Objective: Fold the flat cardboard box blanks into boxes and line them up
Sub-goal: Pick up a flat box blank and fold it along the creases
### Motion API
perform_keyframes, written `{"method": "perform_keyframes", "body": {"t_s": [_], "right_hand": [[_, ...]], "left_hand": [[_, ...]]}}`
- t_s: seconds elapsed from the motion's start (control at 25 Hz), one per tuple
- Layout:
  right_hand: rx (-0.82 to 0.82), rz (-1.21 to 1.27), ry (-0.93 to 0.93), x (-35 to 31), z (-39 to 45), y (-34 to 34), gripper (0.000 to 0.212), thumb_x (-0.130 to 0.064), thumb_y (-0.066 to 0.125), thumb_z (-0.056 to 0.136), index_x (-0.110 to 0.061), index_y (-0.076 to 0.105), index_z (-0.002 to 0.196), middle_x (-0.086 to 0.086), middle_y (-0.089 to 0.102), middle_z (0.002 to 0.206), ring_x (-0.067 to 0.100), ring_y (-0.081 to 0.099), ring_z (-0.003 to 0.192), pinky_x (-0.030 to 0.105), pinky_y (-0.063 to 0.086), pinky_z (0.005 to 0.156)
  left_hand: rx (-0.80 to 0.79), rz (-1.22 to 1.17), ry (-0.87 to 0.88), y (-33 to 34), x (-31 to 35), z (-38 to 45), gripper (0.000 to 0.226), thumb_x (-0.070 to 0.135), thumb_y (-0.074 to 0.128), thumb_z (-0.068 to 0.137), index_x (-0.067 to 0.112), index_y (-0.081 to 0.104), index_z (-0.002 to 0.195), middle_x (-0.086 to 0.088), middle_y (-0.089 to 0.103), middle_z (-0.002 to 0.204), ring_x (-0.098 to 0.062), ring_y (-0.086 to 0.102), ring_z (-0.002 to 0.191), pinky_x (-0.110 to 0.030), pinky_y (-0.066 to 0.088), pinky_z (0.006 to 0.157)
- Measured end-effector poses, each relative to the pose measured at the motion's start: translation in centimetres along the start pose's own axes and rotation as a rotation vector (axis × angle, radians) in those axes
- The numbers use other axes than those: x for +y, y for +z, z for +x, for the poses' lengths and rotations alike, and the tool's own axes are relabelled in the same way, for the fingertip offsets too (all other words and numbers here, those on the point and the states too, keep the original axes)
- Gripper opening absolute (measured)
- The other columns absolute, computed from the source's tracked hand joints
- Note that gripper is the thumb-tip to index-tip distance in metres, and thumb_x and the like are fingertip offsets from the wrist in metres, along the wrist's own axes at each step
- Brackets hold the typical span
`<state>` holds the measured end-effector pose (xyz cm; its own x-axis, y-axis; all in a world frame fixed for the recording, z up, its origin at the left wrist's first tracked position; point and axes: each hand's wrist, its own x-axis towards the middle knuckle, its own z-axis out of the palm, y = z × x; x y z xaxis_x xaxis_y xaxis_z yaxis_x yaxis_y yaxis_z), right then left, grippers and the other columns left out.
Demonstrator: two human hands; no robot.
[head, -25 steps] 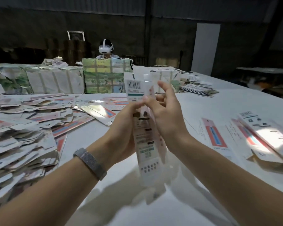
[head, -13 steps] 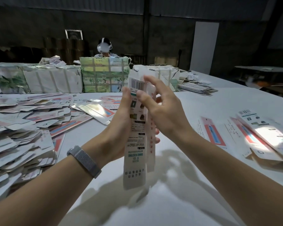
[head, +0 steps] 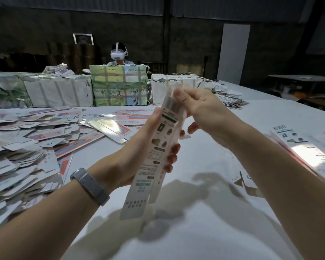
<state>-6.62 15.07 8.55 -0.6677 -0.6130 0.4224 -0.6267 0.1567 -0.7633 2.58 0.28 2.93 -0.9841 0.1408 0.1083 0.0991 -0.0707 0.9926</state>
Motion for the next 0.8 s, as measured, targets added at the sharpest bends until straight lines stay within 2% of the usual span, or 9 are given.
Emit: {"method": "perform_keyframes", "body": {"t_s": [0.12, 0.2, 0.24, 0.32, 0.4, 0.52, 0.6, 0.68, 0.8], "right_hand": [[0.025, -0.023, -0.055, -0.3, 0.1, -0.7, 0.050, -0.044, 0.044, 0.101, -0.002, 0.068, 0.087, -0.011, 0.065, 0.078, 0.024, 0.063, 0.076, 0.036, 0.055, 0.052], [0.025, -0.002, -0.080, -0.5, 0.0, -0.4, 0.048, -0.051, 0.047, 0.094, -0.009, 0.067, 0.082, 0.008, 0.052, 0.105, 0.019, 0.061, 0.082, 0.033, 0.058, 0.055], [0.019, 0.013, -0.096, -0.5, -0.1, -0.1, 0.044, -0.054, 0.048, 0.089, -0.015, 0.064, 0.077, 0.010, 0.047, 0.110, 0.018, 0.061, 0.086, 0.031, 0.059, 0.056], [0.036, 0.060, -0.125, -0.5, -0.3, 0.4, 0.035, -0.052, 0.054, 0.083, -0.020, 0.059, 0.072, 0.007, 0.043, 0.110, 0.020, 0.061, 0.090, 0.028, 0.057, 0.056], [0.090, 0.165, -0.136, -0.4, -0.2, 0.6, 0.029, -0.043, 0.060, 0.089, -0.020, 0.057, 0.073, 0.007, 0.047, 0.113, 0.021, 0.065, 0.092, 0.029, 0.057, 0.059], [0.245, 0.336, -0.161, -0.2, -0.4, 2.0, 0.011, -0.031, 0.064, 0.094, -0.025, 0.054, 0.094, 0.015, 0.056, 0.116, 0.024, 0.070, 0.087, 0.035, 0.060, 0.060], [0.289, 0.431, -0.172, 0.0, -0.9, 3.9, 0.024, -0.031, 0.061, 0.095, -0.032, 0.047, 0.115, 0.010, 0.059, 0.114, 0.023, 0.070, 0.091, 0.034, 0.061, 0.066], [0.276, 0.475, -0.182, 0.4, -1.4, 5.5, 0.036, -0.029, 0.054, 0.099, -0.033, 0.041, 0.133, 0.005, 0.064, 0.113, 0.019, 0.070, 0.096, 0.037, 0.061, 0.078], [0.282, 0.464, -0.192, 0.5, -1.7, 6.0, 0.041, -0.024, 0.047, 0.104, -0.028, 0.037, 0.144, 0.000, 0.066, 0.114, 0.012, 0.068, 0.102, 0.032, 0.059, 0.085]], "left_hand": [[-0.051, 0.006, -0.011, 0.2, 0.0, -0.2, 0.081, 0.077, 0.035, 0.087, 0.008, 0.059, 0.121, -0.015, 0.051, 0.091, -0.024, 0.051, 0.074, -0.039, 0.050, 0.070], [-0.035, 0.015, 0.020, -0.1, 0.2, -0.2, 0.083, 0.077, 0.034, 0.087, 0.006, 0.058, 0.122, -0.014, 0.054, 0.091, -0.023, 0.053, 0.074, -0.039, 0.051, 0.070], [-0.021, 0.008, 0.035, -0.3, 0.2, -0.2, 0.083, 0.077, 0.034, 0.087, 0.005, 0.057, 0.123, -0.013, 0.055, 0.090, -0.023, 0.054, 0.074, -0.039, 0.051, 0.070], [0.012, -0.004, 0.064, -0.4, 0.3, -0.4, 0.080, 0.076, 0.034, 0.088, 0.007, 0.059, 0.122, -0.013, 0.059, 0.090, -0.024, 0.058, 0.074, -0.039, 0.053, 0.070], [0.051, -0.009, 0.091, 0.0, 0.4, -0.5, 0.070, 0.074, 0.036, 0.089, 0.015, 0.068, 0.111, -0.013, 0.064, 0.089, -0.024, 0.062, 0.073, -0.038, 0.056, 0.067], [0.144, -0.054, 0.090, 1.0, 0.7, -0.5, 0.064, 0.074, 0.041, 0.088, 0.018, 0.071, 0.096, -0.013, 0.068, 0.082, -0.025, 0.067, 0.067, -0.036, 0.058, 0.059], [0.201, -0.090, 0.129, 1.5, 0.7, -0.3, 0.064, 0.068, 0.041, 0.087, 0.013, 0.065, 0.110, -0.013, 0.070, 0.081, -0.026, 0.069, 0.065, -0.037, 0.059, 0.056], [0.245, -0.103, 0.202, 1.8, 0.7, -0.1, 0.063, 0.064, 0.040, 0.089, 0.020, 0.054, 0.132, -0.014, 0.074, 0.097, -0.028, 0.073, 0.078, -0.041, 0.062, 0.063], [0.328, 0.164, 0.393, 1.5, 0.4, 0.5, 0.057, 0.062, 0.035, 0.097, 0.035, 0.034, 0.147, 0.004, 0.072, 0.119, -0.019, 0.072, 0.105, -0.045, 0.061, 0.081]]}}
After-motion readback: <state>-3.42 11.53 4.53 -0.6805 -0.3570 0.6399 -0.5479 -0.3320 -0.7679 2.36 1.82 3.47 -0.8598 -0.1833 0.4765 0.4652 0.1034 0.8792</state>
